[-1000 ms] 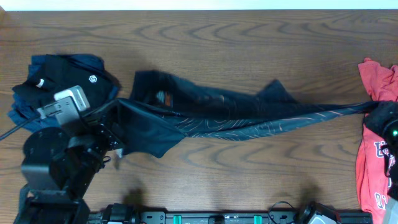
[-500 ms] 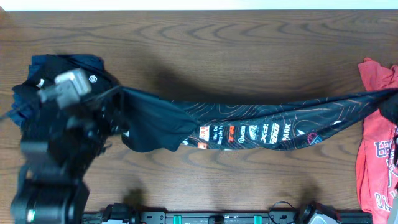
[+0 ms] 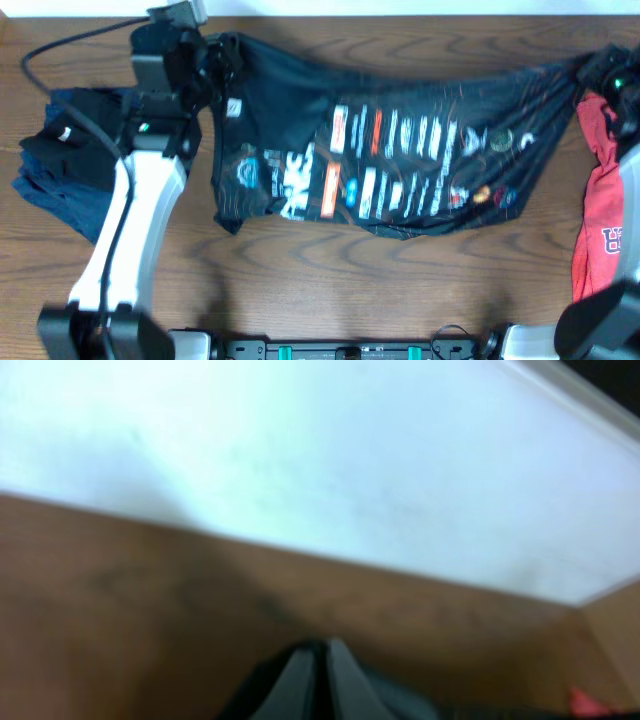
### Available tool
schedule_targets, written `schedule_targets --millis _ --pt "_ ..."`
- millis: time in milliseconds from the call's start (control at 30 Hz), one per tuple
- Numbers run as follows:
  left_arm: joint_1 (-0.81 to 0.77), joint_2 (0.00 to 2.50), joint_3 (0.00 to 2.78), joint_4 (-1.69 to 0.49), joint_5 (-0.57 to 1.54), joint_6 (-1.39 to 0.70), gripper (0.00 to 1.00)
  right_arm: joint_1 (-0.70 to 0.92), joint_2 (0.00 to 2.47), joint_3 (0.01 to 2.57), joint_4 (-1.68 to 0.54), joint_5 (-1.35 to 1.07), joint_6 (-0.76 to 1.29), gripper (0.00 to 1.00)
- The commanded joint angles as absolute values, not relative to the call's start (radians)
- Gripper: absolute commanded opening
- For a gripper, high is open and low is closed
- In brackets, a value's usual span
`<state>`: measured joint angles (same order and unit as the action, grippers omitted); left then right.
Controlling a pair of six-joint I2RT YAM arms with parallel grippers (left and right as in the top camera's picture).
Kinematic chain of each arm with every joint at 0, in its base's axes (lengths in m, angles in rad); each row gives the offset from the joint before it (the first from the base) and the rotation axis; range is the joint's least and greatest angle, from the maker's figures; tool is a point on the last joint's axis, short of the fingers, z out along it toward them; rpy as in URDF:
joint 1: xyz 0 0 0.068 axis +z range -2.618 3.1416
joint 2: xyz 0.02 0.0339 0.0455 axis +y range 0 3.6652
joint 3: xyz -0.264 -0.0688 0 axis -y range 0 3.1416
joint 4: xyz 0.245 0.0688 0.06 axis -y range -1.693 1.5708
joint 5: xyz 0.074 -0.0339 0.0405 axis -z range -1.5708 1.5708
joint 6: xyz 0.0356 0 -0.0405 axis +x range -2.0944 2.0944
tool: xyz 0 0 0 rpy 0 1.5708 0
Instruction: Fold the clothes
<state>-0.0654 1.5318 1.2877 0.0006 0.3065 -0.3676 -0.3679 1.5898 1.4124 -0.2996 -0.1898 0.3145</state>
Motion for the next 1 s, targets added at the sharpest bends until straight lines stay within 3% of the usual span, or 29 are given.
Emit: schedule_targets --millis 0,133,333,733,967 --pt "-0.038 1.565 1.433 0.040 0.197 -0.367 0.06 -0.386 1.571 1.451 -0.164 -0.190 0.456 0.01" --pt "-0.029 1.607 1.644 0.047 0.181 -0.317 0.06 -0.441 1.569 1.607 -0.099 -0.181 0.477 0.01" --pt "-0.029 1.629 1.937 -0.032 0.182 -0.241 0.06 -0.478 1.569 1.835 -0.249 -0.179 0.415 0.01" --pt "-0.086 1.666 1.972 -0.822 0.332 -0.240 0.06 -0.474 1.605 1.848 -0.852 -0.041 0.298 0.01" --pt "-0.172 1.758 1.935 -0.947 0.332 -0.236 0.06 -0.441 1.622 1.848 -1.035 -0.041 0.290 0.01"
